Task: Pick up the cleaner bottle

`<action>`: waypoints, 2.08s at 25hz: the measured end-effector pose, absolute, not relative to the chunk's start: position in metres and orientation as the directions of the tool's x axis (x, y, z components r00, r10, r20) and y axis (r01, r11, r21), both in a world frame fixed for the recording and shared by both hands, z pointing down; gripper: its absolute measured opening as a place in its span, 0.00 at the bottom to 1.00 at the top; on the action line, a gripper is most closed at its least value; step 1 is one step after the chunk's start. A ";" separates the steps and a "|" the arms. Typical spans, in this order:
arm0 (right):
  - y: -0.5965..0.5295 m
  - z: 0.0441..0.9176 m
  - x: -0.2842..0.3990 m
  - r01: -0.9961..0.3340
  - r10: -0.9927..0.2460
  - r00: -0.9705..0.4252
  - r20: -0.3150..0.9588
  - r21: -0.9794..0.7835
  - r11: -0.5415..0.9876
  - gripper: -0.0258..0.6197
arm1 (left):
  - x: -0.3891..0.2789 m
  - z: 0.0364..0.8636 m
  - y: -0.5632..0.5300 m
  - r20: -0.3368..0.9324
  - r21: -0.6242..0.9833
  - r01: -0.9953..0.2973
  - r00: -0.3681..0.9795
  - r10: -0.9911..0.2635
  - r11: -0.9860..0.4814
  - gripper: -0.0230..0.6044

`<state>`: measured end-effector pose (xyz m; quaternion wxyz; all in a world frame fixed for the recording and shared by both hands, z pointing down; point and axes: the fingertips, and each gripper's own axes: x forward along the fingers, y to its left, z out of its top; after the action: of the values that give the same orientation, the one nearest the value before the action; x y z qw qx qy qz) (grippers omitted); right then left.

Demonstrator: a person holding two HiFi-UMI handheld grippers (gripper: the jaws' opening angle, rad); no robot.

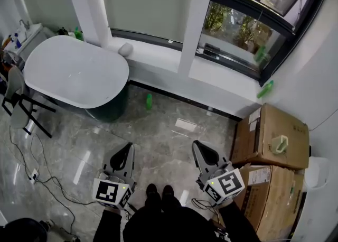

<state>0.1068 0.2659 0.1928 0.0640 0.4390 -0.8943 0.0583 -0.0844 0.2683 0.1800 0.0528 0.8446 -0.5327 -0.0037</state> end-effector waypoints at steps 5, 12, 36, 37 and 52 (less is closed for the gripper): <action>0.265 0.194 0.111 -0.787 -0.772 -0.615 0.164 -0.065 0.613 0.04 | -0.082 0.184 0.270 0.065 0.100 -0.902 0.428 -0.901 -0.421 0.05; 0.266 0.196 0.117 -0.781 -0.764 -0.624 0.162 -0.089 0.619 0.04 | -0.076 0.183 0.269 0.066 0.103 -0.903 0.425 -0.903 -0.418 0.05; 0.260 0.188 0.166 -0.795 -0.784 -0.607 0.132 -0.089 0.600 0.04 | -0.040 0.164 0.246 0.019 0.063 -0.905 0.423 -0.906 -0.421 0.05; 0.259 0.188 0.167 -0.795 -0.784 -0.606 0.134 -0.089 0.600 0.04 | -0.040 0.164 0.243 0.020 0.064 -0.905 0.423 -0.906 -0.421 0.05; 0.200 0.208 0.155 -0.802 -0.782 -0.596 0.183 -0.095 0.589 0.04 | -0.052 0.187 0.174 0.044 0.090 -0.896 0.440 -0.897 -0.435 0.05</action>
<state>0.1545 0.2004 0.2075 0.0610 0.4453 -0.8894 0.0839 -0.0520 0.1741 0.1873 0.0498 0.8469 -0.5293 -0.0050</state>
